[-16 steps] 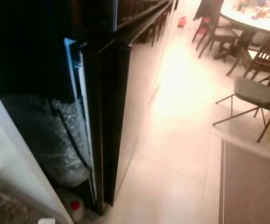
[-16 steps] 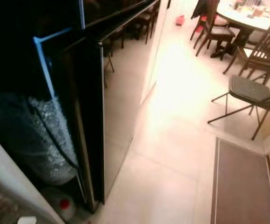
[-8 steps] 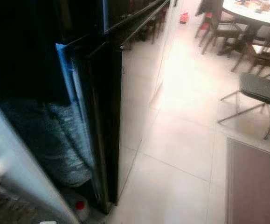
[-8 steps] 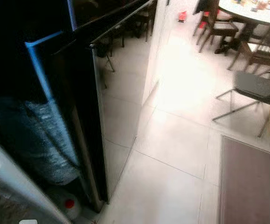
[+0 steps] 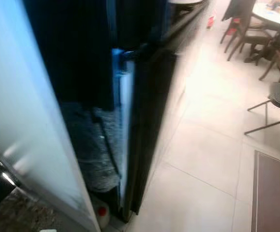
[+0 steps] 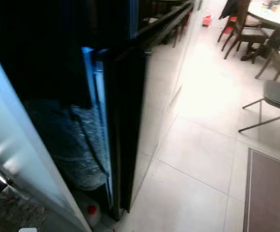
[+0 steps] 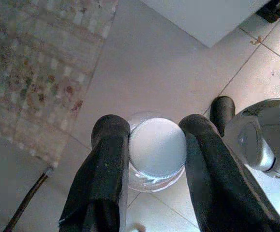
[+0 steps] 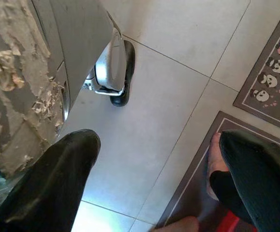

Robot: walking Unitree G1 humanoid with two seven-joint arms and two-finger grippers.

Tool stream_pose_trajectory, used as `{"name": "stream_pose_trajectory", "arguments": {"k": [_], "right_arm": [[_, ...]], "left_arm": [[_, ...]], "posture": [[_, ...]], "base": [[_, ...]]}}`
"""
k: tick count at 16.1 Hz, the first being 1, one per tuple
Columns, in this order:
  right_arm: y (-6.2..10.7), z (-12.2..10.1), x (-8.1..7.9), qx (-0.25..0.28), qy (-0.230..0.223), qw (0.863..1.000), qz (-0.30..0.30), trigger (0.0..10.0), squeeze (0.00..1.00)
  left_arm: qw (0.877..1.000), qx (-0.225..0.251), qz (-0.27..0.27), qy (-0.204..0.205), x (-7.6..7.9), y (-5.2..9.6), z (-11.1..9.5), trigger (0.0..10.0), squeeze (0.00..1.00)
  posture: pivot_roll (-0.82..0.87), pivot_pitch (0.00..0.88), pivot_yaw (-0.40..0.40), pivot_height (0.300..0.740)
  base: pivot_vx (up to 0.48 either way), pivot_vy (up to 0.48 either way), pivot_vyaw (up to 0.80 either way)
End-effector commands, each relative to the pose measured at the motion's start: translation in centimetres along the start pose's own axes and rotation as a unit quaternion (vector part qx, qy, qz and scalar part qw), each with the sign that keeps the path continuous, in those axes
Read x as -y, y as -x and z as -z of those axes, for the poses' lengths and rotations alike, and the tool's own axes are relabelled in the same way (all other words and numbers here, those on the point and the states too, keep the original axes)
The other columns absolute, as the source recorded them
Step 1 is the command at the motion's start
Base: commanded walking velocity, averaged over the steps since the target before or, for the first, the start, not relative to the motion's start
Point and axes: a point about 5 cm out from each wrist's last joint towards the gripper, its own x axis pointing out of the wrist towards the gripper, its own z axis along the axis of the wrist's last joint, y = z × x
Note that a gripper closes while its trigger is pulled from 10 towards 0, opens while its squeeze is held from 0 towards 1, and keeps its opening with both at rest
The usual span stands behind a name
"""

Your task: Restocking fridge

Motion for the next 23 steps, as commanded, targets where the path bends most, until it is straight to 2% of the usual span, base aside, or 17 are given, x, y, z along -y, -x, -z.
{"name": "stream_pose_trajectory", "arguments": {"k": [1,8,23], "right_arm": [[-0.06,-0.09,-0.31,0.004,-0.002,1.000,-0.004,10.0,0.00],[-0.03,0.00,-0.27,0.003,-0.003,1.000,-0.002,10.0,0.00],[-0.04,-0.06,-0.26,0.006,-0.007,1.000,0.000,10.0,0.00]], "left_arm": [[1.000,-0.013,0.001,-0.005,-0.08,0.08,0.63,10.0,0.00],[1.000,-0.010,0.000,-0.004,-0.42,0.06,0.41,10.0,0.00],[1.000,-0.010,-0.001,0.005,-0.18,0.26,1.31,10.0,0.00]], "posture": [[0.09,0.000,-0.037,0.740],[0.10,0.000,-0.040,0.740],[0.10,0.000,-0.039,0.740]], "base": [[0.000,0.247,0.00],[0.000,0.247,0.00],[0.000,0.000,0.00]]}}
